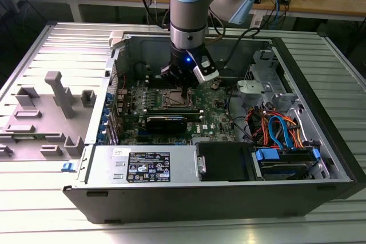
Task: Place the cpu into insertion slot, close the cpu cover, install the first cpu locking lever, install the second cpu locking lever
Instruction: 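Install the second cpu locking lever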
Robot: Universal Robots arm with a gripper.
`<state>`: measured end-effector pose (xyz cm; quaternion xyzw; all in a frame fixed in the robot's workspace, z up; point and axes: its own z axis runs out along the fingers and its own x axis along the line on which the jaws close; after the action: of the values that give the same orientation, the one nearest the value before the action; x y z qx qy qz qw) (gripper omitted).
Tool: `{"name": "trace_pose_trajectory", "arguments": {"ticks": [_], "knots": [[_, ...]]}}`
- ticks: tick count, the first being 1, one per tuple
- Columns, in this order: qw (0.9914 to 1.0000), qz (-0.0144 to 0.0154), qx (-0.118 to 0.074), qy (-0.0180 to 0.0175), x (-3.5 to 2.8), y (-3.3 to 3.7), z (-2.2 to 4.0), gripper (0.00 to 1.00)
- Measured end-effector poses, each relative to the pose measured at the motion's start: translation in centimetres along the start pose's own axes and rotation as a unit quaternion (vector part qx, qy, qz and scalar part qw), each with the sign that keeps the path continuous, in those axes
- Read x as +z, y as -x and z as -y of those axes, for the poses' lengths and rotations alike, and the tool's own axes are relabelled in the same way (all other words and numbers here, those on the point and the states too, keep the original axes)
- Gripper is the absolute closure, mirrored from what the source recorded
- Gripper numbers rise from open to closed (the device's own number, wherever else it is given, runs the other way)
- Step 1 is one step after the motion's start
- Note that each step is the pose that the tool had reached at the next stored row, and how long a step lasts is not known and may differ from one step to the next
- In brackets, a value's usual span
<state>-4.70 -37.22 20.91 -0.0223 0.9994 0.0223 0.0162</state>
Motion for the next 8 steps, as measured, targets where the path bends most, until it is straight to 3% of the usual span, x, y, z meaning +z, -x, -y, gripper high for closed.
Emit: {"name": "trace_pose_trajectory", "arguments": {"ticks": [8], "knots": [[1.00000, -0.0003, 0.000, -0.0002, -0.06, 0.01, -0.05, 0.89]]}}
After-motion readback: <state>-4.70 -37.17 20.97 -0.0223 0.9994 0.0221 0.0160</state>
